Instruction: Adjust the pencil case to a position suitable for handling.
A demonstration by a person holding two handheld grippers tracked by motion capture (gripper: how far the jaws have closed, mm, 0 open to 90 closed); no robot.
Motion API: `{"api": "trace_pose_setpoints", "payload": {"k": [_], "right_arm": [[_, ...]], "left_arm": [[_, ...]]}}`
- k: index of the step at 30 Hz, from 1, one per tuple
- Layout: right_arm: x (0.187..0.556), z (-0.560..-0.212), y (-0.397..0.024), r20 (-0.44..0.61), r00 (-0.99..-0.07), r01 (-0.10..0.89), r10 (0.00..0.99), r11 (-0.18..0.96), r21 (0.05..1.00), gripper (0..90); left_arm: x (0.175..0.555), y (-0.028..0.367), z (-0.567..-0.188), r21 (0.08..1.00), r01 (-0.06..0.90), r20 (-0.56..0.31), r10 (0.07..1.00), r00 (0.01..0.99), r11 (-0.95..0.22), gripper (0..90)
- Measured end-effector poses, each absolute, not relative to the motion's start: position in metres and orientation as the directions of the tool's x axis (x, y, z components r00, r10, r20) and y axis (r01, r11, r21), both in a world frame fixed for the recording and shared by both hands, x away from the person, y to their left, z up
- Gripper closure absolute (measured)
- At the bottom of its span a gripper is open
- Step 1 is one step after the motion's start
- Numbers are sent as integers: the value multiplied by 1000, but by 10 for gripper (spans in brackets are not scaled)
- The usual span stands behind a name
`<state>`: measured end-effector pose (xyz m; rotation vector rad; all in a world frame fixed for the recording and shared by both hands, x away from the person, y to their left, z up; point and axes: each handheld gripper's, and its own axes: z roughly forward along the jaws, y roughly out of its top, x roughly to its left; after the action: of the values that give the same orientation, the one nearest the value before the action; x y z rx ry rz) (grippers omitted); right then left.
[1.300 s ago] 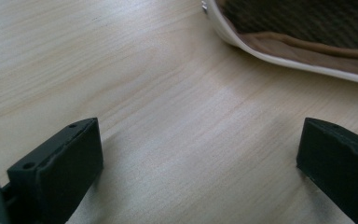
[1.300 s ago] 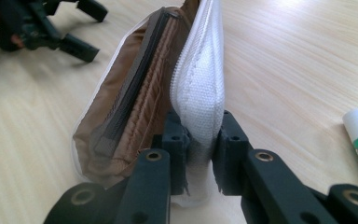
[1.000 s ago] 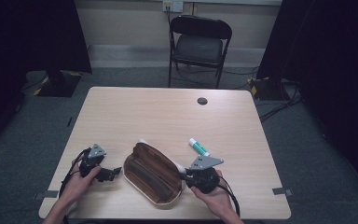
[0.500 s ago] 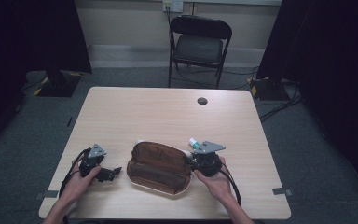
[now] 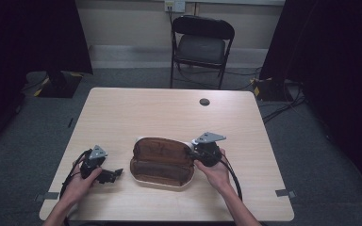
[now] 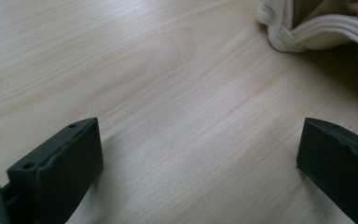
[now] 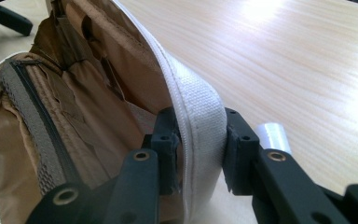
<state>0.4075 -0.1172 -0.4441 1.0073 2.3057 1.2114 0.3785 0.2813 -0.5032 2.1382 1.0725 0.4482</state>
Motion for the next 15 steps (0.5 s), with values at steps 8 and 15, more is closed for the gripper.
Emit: {"api": "trace_pose_setpoints", "payload": {"k": [8, 15], "right_arm": [[410, -439, -115, 24, -687, 420, 727, 370, 829, 619], [390, -432, -138, 43, -673, 426, 738, 339, 839, 460]], "left_arm": [[378, 281, -503, 714, 562, -2, 801, 598, -418, 0], [378, 281, -503, 714, 562, -2, 801, 599, -418, 0]]}}
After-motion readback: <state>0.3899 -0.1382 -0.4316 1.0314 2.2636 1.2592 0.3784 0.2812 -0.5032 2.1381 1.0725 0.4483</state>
